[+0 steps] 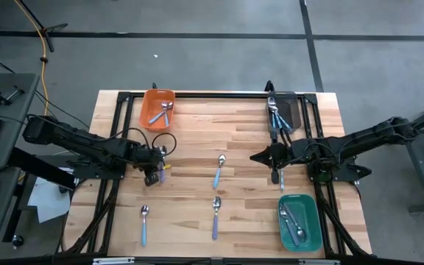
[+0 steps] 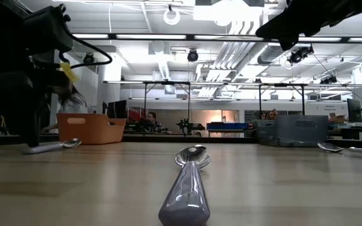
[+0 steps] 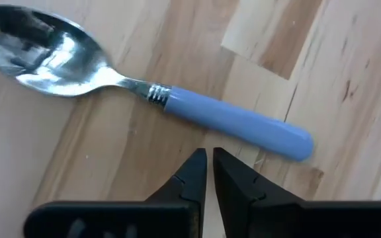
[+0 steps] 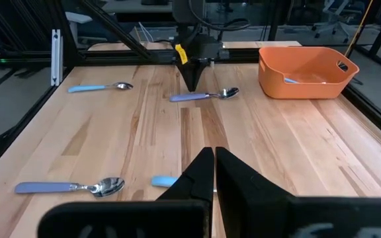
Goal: Sort silverware by color (type)
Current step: Put the purple spoon into the green bin
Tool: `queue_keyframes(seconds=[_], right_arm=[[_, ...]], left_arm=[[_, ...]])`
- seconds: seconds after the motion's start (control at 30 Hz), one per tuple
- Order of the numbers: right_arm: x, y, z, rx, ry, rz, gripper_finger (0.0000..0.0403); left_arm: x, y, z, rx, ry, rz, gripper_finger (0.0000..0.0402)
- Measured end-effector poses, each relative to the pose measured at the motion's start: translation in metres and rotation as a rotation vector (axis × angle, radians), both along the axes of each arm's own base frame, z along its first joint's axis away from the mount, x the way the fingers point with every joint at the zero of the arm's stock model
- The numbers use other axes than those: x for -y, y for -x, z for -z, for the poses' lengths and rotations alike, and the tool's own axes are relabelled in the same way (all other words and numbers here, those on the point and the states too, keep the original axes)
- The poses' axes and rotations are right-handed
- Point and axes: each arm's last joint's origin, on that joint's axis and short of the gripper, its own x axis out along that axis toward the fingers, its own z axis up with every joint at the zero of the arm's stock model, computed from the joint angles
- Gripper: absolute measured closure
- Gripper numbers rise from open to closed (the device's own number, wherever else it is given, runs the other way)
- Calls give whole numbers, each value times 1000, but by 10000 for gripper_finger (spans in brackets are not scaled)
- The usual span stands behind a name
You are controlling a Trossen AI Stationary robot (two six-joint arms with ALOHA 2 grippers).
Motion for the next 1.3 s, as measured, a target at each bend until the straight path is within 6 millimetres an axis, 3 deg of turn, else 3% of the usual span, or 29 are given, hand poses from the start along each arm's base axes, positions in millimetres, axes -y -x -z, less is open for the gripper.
queue_keyframes(seconds=[0.2,0.5,0.7,0.87,1.3], right_arm=[[0,0,0,0,0,0,402],[0,0,0,0,3,-1,402],[0,0,0,0,3,-1,402],[0,0,0,0,3,-1,402],[0,0,0,0,3,-1,402]], left_arm=[[0,-1,-1,10,20,-90,357],[0,-5,-3,56,46,-144,262],[0,-10,-10,84,58,-184,219],[-1,-13,-15,110,16,-236,212],[-10,-19,4,11,-92,-228,215]])
